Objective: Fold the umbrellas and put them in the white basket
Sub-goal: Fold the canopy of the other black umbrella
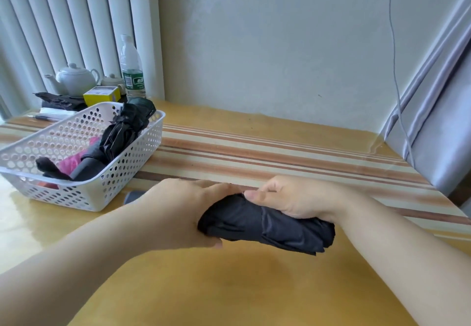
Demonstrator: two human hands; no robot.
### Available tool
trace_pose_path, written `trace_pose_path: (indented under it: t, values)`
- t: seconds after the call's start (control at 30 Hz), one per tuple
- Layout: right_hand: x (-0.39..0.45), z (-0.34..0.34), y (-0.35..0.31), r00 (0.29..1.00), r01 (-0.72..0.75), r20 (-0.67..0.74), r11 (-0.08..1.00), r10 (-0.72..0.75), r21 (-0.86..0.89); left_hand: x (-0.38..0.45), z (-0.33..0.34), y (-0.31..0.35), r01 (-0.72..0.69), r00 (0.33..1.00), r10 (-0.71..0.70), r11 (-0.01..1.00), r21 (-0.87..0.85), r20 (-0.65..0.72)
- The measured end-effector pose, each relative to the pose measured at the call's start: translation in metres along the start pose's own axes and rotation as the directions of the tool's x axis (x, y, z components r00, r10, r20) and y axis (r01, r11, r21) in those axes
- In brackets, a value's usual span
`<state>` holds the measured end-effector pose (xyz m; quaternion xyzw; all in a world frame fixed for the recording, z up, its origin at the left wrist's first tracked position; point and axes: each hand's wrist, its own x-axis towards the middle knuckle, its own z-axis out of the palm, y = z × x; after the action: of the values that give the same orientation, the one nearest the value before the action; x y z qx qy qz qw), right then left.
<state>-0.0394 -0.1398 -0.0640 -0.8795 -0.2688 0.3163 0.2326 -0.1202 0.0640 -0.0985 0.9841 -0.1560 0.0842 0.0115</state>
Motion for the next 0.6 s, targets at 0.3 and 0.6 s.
trace_pose_path:
  t: [0.3, 0.6]
  values:
    - [0.001, -0.001, -0.012, 0.99, 0.082, -0.093, 0.976, -0.102, -0.203, -0.006, -0.015, -0.004, 0.111, 0.971, -0.006, 0.895, -0.431, 0.239]
    - [0.018, 0.004, -0.03, 0.95, 0.202, -0.194, 0.955, -0.245, -0.217, -0.034, -0.001, 0.0, 0.126, 0.964, -0.133, 0.991, -0.046, -0.23]
